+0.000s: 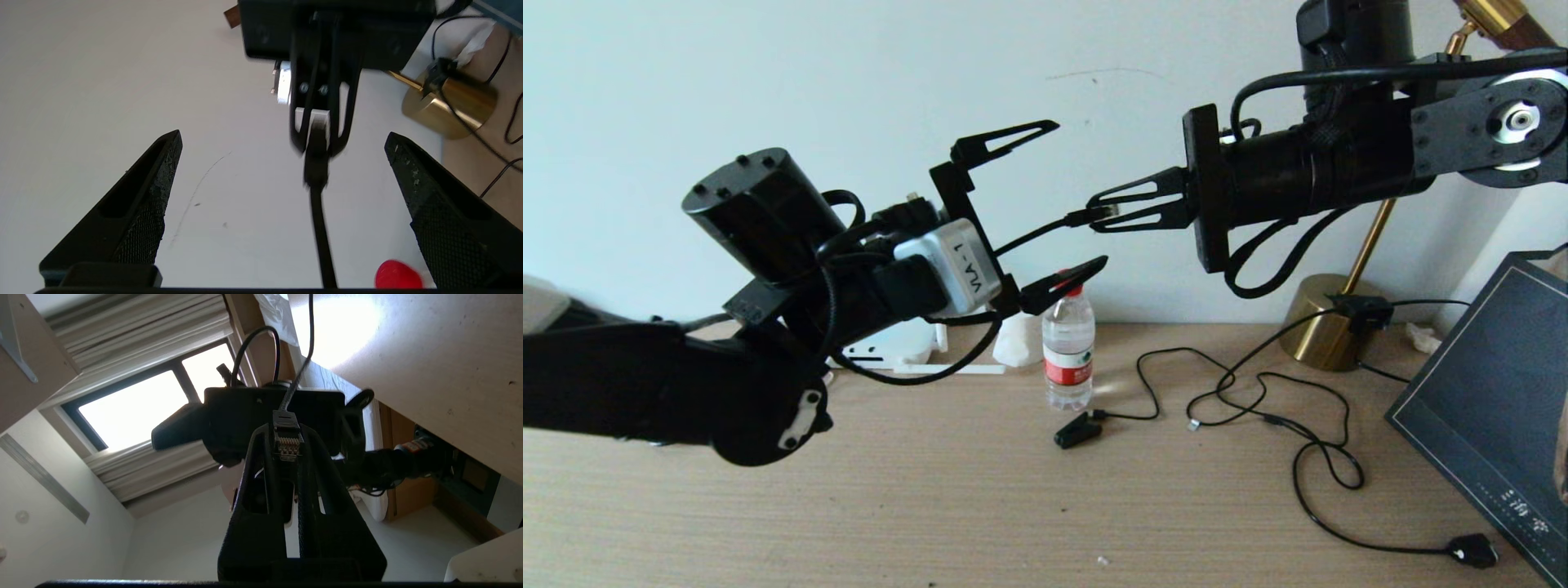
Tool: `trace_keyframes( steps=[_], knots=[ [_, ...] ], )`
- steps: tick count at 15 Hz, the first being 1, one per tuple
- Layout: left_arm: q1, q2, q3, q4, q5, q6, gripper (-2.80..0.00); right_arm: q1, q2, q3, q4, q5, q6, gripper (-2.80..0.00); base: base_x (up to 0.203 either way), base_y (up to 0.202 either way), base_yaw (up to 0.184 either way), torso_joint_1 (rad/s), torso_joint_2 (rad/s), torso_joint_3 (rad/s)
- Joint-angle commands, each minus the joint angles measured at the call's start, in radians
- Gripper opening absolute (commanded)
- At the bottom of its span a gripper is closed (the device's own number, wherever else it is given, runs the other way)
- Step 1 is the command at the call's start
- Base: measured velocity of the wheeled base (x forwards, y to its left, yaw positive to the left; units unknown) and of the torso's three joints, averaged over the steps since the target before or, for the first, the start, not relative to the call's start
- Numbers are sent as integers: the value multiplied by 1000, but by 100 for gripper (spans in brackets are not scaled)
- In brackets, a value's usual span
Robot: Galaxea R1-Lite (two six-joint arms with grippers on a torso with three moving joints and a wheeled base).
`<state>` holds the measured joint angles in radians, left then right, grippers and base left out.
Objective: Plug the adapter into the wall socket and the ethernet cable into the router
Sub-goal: Hand it to the other hand
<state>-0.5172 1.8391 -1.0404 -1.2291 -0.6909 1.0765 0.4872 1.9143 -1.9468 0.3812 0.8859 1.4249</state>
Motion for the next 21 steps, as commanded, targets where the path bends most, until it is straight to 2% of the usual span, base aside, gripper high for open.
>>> trace_keyframes(
  steps=[1, 6, 15, 21],
  knots=[
    [16, -6, 2, -6, -4, 13, 0, 1, -11, 2, 8, 31, 8, -280, 0, 0, 0, 0, 0, 0],
    [20, -1, 6, -7, -1, 53, 0, 1, -17, 6, 13, 56, 5, -280, 0, 0, 0, 0, 0, 0],
    [17, -9, 46, -7, 5, 48, 0, 7, -16, 13, 13, 58, 0, -280, 0, 0, 0, 0, 0, 0],
    [-23, -18, 46, -6, -1, 48, 0, 8, -15, 16, 48, 58, -32, -280, 0, 0, 0, 0, 0, 0]
  ],
)
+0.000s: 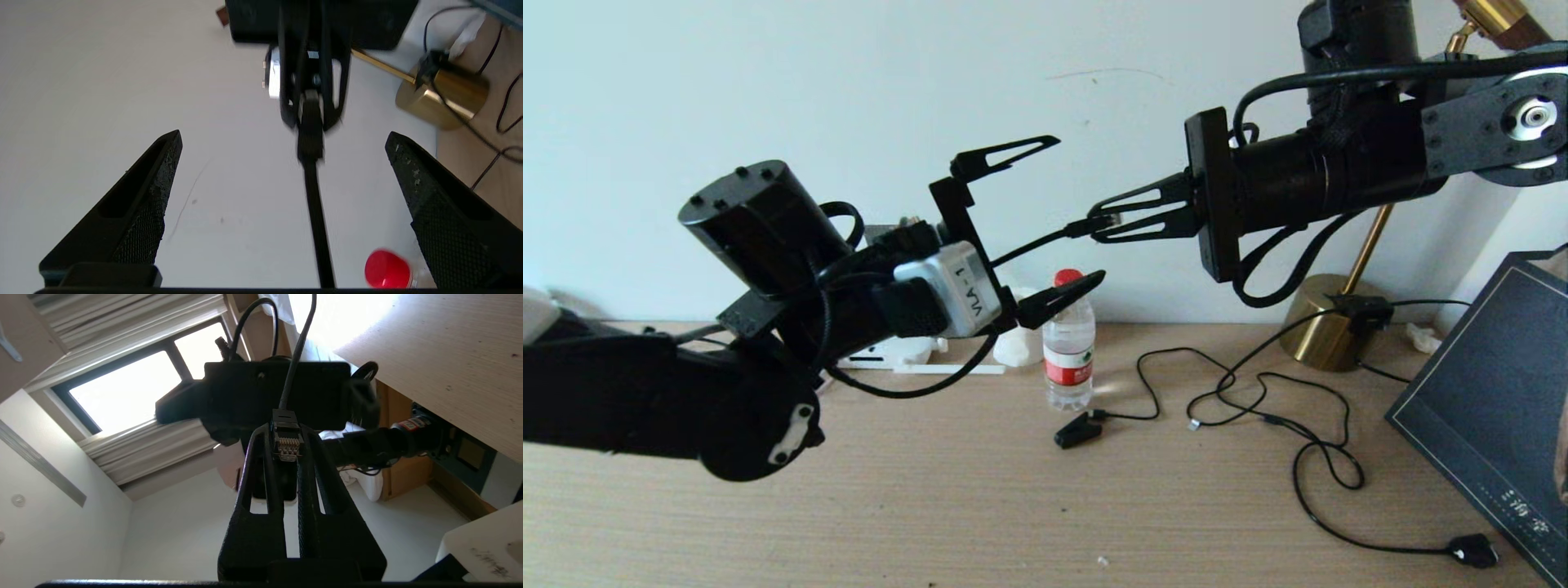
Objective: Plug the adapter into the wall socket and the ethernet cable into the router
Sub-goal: Hand it to the other hand
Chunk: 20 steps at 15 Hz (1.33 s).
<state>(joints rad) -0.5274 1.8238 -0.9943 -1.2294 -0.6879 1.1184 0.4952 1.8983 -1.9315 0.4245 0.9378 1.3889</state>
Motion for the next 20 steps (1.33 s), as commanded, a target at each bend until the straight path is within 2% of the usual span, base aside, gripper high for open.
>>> trace_keyframes(
  steps=[1, 2, 3, 10, 17, 18, 20],
  knots=[
    [-18, -3, 1, -5, -4, 6, 0, 2, 1, 0, 5, 6, 4, -280, 0, 0, 0, 0, 0, 0],
    [-19, -3, 4, -5, -4, 6, -126, 3, 1, 0, 5, 6, 4, -280, 0, 0, 0, 0, 0, 0],
    [-19, -4, 15, -5, -4, 6, -280, 3, 1, 0, 5, 6, 2, -280, 0, 0, 0, 0, 0, 0],
    [-20, -32, 66, -4, -2, 5, -280, 5, -1, -1, 5, 6, 4, -280, 0, 0, 0, 0, 0, 0],
    [-20, -34, 68, -4, -1, 5, -280, 5, -1, -1, 4, 6, -4, -280, 0, 0, 0, 0, 0, 0],
    [-20, -34, 68, -2, -1, 5, -280, 6, -6, 1, 5, 6, -25, 0, 0, 0, 0, 0, 0, 0],
    [-20, -42, 91, -2, -1, 5, -280, 13, -22, 17, 5, 3, -48, 0, 0, 0, 0, 0, 0, 0]
  ],
)
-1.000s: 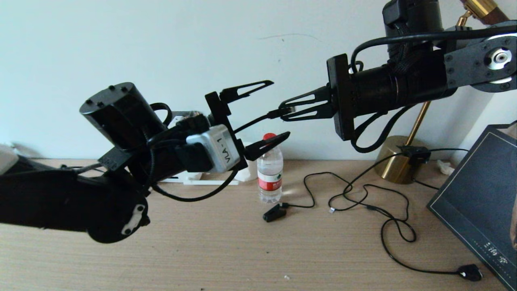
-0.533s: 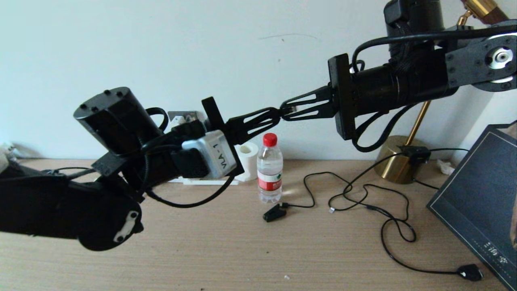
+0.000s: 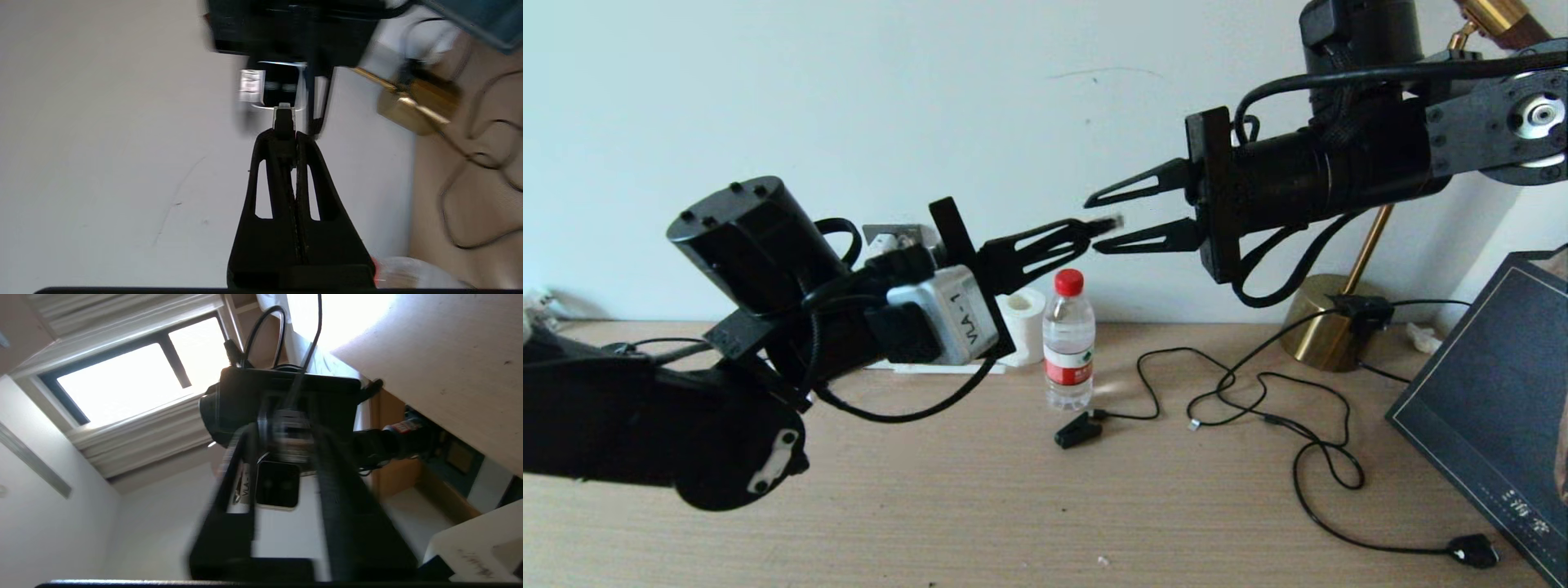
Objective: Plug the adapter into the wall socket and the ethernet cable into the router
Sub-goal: Hand it to the other hand, then align cable and router interface
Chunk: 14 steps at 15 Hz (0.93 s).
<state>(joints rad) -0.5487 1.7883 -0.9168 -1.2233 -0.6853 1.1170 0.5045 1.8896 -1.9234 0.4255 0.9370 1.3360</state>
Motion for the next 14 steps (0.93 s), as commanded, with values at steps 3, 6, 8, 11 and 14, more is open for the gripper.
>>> trace_keyframes(
  steps=[3, 6, 8, 11, 14],
  knots=[
    [3, -23, 38, -4, -2, 3, -280, 3, -15, 12, 4, 2, 9, 0, 0, 0, 0, 0, 0, 0],
    [28, -51, 133, -4, 1, -116, -280, -4, -49, 47, 3, -23, 7, 0, 0, 0, 0, 0, 0, 0],
    [89, -76, 208, -9, 10, -326, -280, -6, -98, 108, 1, -134, -30, 0, 0, 0, 0, 0, 0, 0],
    [138, -139, 275, -4, 134, -743, -280, -2, -194, 243, 1, -337, -201, 0, 0, 0, 0, 0, 0, 0],
    [148, -197, 327, 31, 242, -1109, -280, 1, -305, 396, -1, -552, -369, 0, 0, 0, 0, 0, 0, 0]
  ],
)
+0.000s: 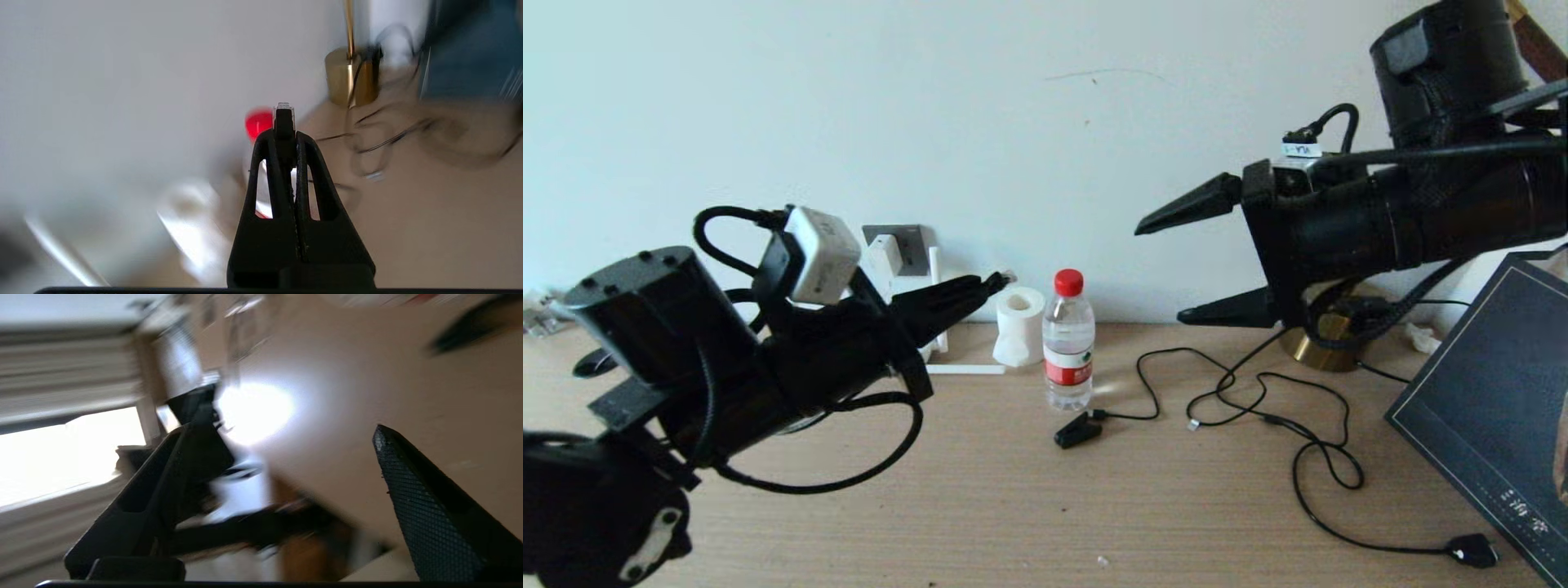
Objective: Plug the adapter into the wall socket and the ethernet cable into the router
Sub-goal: Align cable and router interface
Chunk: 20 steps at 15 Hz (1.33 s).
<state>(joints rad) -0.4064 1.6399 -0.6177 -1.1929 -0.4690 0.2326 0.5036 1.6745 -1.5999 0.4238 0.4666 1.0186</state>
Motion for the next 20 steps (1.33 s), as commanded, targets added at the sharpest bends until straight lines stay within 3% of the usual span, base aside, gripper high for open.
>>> trace_keyframes(
  steps=[1, 5, 7, 11, 16, 18, 20],
  knots=[
    [7, -69, 53, 11, 48, -325, -280, 1, -138, 119, -3, -131, -95, 0, 0, 0, 0, 0, 0, 0],
    [3, -146, 128, 52, 65, -660, -280, 2, -272, 343, -97, -178, -213, 0, 0, 0, 0, 0, 0, 0],
    [-3, -174, 121, 62, 66, -769, -280, 3, -281, 413, -164, -177, -236, 0, 0, 0, 0, 0, 0, 0],
    [-48, -252, 30, 183, 83, -975, -280, 7, -272, 437, -185, -157, -236, 0, 0, 0, 0, 0, 0, 0],
    [-51, -248, 65, 197, 90, -981, -280, 7, -260, 446, -218, -131, -227, 0, 0, 0, 0, 0, 0, 0],
    [-69, -253, 92, 197, 87, -925, -280, 7, -245, 430, -218, -66, -207, 0, 0, 0, 0, 0, 0, 0],
    [-78, -251, 108, 202, 85, -818, -280, 7, -225, 381, -218, 10, -131, 0, 0, 0, 0, 0, 0, 0]
  ],
)
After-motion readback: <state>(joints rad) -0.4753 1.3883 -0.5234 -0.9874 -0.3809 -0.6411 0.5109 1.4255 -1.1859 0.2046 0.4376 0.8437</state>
